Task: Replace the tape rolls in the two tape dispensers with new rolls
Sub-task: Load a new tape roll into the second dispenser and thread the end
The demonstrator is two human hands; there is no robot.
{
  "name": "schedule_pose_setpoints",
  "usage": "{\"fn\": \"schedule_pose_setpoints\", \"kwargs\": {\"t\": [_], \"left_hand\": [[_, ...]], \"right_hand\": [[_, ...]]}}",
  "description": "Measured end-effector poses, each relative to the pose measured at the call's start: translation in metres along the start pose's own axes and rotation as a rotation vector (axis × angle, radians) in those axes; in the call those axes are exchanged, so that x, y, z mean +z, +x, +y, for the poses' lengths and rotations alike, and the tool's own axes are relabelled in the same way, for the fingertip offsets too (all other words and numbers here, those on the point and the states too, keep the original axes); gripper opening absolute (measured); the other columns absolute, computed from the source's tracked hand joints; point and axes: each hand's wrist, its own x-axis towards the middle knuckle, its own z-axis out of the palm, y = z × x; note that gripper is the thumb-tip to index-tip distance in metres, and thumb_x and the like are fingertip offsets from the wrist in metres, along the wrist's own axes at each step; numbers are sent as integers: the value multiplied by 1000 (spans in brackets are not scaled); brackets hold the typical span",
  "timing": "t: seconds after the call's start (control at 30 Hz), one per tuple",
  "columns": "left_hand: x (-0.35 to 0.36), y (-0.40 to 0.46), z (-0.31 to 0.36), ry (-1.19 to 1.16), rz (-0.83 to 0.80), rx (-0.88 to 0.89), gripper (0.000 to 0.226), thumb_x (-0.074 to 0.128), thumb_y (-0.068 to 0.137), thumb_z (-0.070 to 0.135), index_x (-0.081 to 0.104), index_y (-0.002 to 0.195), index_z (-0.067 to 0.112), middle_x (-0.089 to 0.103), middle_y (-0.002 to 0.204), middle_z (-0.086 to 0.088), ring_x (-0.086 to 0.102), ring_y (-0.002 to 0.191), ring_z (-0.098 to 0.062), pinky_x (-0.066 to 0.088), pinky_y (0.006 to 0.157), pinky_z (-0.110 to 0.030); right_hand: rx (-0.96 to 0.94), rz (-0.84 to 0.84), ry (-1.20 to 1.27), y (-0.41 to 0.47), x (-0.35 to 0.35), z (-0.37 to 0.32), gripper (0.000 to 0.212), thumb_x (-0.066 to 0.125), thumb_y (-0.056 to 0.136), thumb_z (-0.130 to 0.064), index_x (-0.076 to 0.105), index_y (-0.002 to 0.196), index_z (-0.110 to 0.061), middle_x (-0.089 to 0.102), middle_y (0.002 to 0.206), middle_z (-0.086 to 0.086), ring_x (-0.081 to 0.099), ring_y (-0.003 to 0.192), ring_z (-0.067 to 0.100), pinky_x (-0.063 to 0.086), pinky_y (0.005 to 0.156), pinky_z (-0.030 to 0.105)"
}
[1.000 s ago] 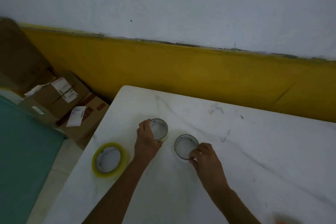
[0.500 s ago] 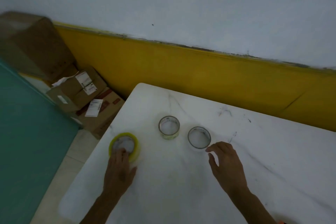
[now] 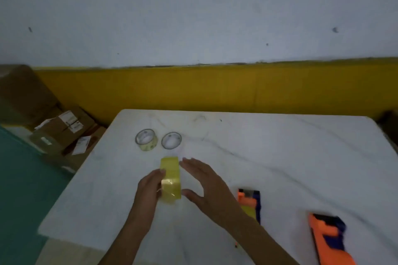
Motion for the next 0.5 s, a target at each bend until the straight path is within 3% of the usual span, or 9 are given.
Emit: {"fn": "schedule_pose_setpoints", "kwargs": {"t": [0.1, 0.2, 0.27, 0.33, 0.37, 0.43, 0.5], "left_hand": [[83, -58, -8, -152, -91, -58, 34, 42, 98, 23, 70, 83, 12, 77, 68, -1, 66, 75, -22, 50, 70, -38], [155, -113, -20, -270, -173, -208, 35, 39, 100, 27, 68, 89, 11, 75, 77, -4, 66, 76, -21, 56, 58, -33], [193, -138, -27, -333, -233, -277, 39, 41, 98, 33, 66, 102, 3, 72, 97, -14, 68, 88, -27, 61, 61, -32], [227, -158, -35, -341, -299, -329, 57, 54, 89, 44, 59, 120, -4, 65, 117, -20, 61, 106, -33, 58, 77, -40], [241, -168, -37, -318, -325, -348, 61, 59, 86, 46, 59, 120, -3, 64, 116, -19, 60, 106, -33, 54, 81, -43], [265, -188, -42, -252, -361, -374, 43, 53, 91, 41, 66, 106, 3, 67, 98, -16, 62, 90, -31, 52, 77, -42], [282, -204, -44, -193, -429, -440, 47, 46, 95, 41, 65, 113, 2, 67, 92, -12, 62, 85, -27, 52, 72, -39]], "right_hand": [[-48, 29, -123, -61, -46, 5, 68, 59, 82, -53, 41, 143, -30, 33, 155, -11, 16, 147, 5, 17, 117, 20], [-68, 112, -285, -127, -97, 16, 76, 66, 75, -53, 45, 142, -24, 33, 156, -3, 20, 146, 12, 32, 115, 30], [-27, 24, -391, -178, -133, 27, 97, 76, 69, -46, 27, 149, -25, 13, 163, 0, 11, 149, 18, 31, 116, 35], [10, -100, -482, -226, -165, 36, 118, 81, 66, -41, 2, 153, -28, -9, 164, 1, -5, 150, 18, 15, 117, 29], [15, -106, -523, -247, -178, 41, 121, 82, 66, -38, -2, 153, -27, -12, 163, 2, -7, 150, 18, 12, 118, 30], [25, -38, -566, -280, -196, 49, 115, 82, 67, -32, 5, 153, -26, -4, 163, 2, -1, 150, 20, 21, 120, 39], [90, -4, -486, -302, -206, 54, 106, 79, 72, -33, 9, 151, -34, 3, 163, -6, -2, 150, 14, 26, 118, 39]]}}
